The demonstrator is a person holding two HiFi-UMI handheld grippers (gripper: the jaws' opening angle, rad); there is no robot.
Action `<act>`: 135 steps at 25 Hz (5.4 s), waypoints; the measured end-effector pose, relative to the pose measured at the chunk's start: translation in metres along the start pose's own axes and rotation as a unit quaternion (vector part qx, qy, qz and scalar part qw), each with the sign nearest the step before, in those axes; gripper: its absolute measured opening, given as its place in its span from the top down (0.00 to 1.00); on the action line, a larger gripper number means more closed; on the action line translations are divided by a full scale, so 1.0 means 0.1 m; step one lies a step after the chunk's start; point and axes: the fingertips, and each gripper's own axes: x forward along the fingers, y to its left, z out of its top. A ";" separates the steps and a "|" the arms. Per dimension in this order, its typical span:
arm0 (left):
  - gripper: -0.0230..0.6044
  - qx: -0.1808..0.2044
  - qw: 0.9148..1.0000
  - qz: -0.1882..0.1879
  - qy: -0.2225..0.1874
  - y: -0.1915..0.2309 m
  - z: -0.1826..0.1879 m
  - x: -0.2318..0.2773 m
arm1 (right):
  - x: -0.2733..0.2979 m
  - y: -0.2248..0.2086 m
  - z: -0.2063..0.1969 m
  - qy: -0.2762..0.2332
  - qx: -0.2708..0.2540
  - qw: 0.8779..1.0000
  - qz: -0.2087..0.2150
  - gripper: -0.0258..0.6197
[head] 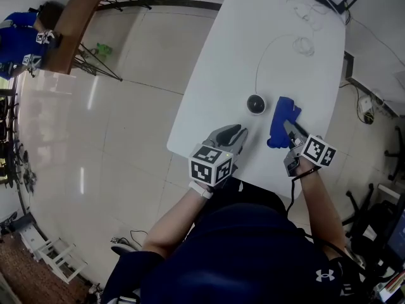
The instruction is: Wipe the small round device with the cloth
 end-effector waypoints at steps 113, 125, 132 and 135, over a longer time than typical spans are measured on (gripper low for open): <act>0.72 0.239 0.970 0.006 0.045 0.20 0.15 0.68 | 0.81 0.54 0.47 0.221 -0.213 0.934 0.183 0.79; 0.72 0.243 0.968 0.014 0.055 0.18 0.10 0.66 | 0.97 0.27 0.20 0.281 -0.292 0.909 0.101 0.79; 0.72 0.241 0.969 0.018 0.058 0.19 0.07 0.62 | 0.60 1.00 0.43 0.205 -0.398 0.884 0.133 0.79; 0.72 0.250 0.966 0.021 0.062 0.19 0.08 0.67 | 0.49 1.16 0.42 0.192 -0.498 0.835 0.131 0.79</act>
